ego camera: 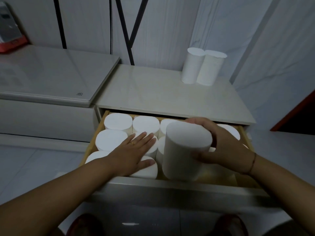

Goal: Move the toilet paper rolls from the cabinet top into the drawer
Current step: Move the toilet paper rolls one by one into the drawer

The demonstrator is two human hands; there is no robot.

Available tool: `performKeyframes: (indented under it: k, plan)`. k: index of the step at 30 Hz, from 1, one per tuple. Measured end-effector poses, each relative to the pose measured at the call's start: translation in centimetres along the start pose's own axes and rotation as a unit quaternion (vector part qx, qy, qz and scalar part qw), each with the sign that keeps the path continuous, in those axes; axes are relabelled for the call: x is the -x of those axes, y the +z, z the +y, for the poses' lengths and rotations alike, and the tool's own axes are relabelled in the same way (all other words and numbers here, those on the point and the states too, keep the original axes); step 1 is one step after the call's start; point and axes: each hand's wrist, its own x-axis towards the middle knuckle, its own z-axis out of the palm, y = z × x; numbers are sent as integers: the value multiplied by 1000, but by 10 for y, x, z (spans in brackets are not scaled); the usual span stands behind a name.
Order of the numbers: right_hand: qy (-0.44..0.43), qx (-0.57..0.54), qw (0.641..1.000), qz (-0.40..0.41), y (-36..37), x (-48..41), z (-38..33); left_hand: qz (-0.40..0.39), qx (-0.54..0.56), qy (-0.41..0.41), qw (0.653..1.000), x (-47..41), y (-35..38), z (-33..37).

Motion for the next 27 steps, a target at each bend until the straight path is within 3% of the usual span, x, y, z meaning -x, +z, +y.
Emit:
performKeyframes:
  k: [11, 27]
  plan:
    - [6, -3, 1000, -9, -2, 14, 7, 1, -9, 1, 1000, 0, 4, 1]
    - [75, -36, 990, -114, 38, 26, 41, -2, -11, 10, 1000, 1, 6, 0]
